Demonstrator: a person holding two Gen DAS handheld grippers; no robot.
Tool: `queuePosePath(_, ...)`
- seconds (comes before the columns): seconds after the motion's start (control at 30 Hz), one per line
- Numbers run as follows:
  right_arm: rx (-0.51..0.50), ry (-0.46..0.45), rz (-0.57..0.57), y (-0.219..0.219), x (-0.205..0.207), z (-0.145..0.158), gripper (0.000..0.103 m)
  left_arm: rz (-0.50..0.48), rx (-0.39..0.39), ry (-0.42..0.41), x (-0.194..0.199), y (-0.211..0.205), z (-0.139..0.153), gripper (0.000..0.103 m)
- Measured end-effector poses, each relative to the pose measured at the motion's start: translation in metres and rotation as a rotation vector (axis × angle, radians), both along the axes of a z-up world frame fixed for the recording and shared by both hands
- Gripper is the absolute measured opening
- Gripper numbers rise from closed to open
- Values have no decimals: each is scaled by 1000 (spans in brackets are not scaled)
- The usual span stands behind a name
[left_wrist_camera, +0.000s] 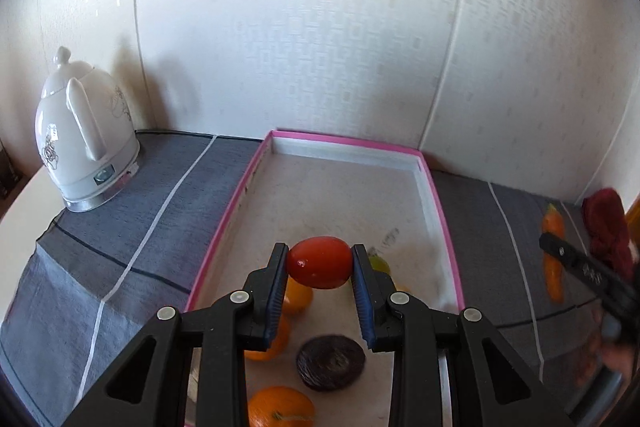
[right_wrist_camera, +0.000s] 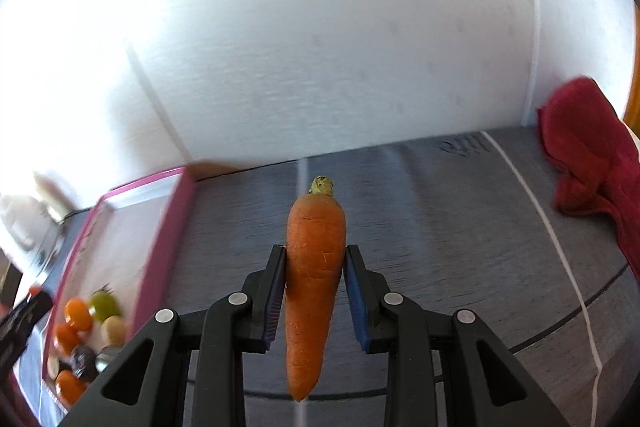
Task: Organize fruits
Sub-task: 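Drop the red tomato into the tray with the left gripper while the right carries the carrot over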
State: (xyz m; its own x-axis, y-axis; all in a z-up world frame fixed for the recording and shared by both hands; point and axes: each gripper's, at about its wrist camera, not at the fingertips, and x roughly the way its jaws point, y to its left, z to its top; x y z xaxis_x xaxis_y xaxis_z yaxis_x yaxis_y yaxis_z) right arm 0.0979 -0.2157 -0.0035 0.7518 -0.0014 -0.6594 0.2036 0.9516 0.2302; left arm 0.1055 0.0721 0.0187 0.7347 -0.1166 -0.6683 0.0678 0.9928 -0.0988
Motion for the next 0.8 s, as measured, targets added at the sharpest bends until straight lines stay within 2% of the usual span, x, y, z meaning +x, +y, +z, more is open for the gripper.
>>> queuePosePath(0.27,20,-59,116,37,-11,15,29,24,-7,50,19,22,-7,31)
queuePosePath(0.47,31,-85,188,60,-17,19,29,31,-58,111,29,33,-18,31)
queuePosePath(0.67,45,-96,249,80,-18,19,29,4,-88,123,35,27,-22,32)
queuePosePath(0.7,46,-97,262,83,-19,19,29,3,-88,124,35,26,-22,33)
queuePosePath(0.8,41,-98,291,93,-22,19,29,12,-104,119,35,26,-20,46)
